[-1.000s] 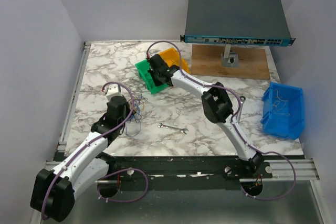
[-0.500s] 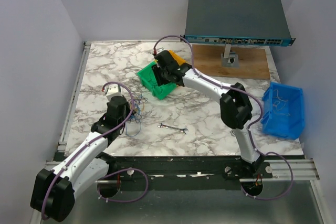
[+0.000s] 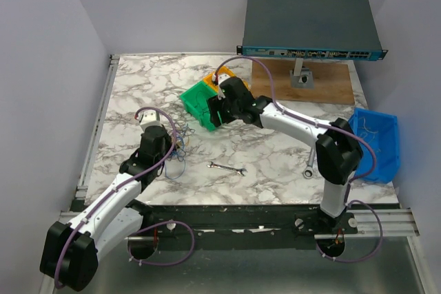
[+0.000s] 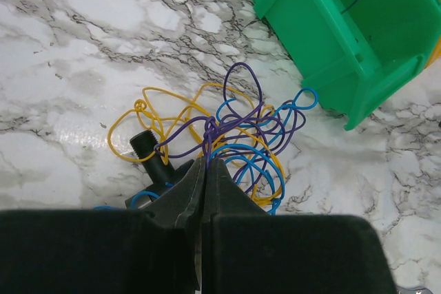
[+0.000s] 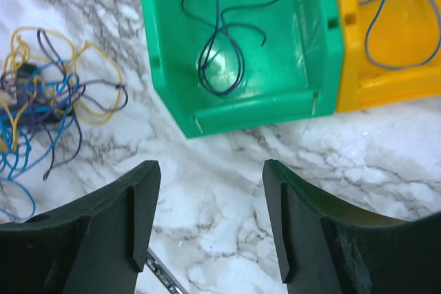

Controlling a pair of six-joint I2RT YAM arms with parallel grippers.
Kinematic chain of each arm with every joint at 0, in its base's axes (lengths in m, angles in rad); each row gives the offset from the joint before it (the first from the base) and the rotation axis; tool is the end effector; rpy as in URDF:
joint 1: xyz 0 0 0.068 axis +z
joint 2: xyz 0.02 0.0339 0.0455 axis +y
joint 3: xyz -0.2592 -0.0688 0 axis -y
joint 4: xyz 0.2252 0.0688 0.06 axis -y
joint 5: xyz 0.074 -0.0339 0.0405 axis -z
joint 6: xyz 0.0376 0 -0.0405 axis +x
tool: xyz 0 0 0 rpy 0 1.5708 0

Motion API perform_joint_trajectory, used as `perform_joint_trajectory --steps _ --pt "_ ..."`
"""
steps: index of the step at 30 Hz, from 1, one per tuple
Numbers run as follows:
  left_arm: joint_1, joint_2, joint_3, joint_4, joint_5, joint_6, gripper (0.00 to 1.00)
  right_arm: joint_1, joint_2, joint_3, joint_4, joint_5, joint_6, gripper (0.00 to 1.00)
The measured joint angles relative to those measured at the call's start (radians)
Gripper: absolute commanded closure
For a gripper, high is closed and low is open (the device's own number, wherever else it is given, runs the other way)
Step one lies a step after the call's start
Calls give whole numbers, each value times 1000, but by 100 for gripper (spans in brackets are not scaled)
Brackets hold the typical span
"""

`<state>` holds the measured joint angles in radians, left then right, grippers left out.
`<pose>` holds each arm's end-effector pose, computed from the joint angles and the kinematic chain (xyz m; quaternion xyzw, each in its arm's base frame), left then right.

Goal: Untangle the cables

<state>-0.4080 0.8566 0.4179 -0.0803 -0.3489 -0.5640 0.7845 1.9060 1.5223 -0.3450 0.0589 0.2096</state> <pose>0.1653 -0.0574 0.2138 -0.1532 0.8424 -0.0982 0.5072 0.2986 0.2950 0.2553 -0.2471 0.8782 0.1712 0.3719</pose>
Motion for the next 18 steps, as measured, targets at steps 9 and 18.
perform_joint_trajectory --steps 9,18 --pt "0 0 0 7 11 3 98 4 -21 -204 152 -57 37 38" --pt "0 0 0 19 29 14 98 6 261 97 173 -50 51 38"
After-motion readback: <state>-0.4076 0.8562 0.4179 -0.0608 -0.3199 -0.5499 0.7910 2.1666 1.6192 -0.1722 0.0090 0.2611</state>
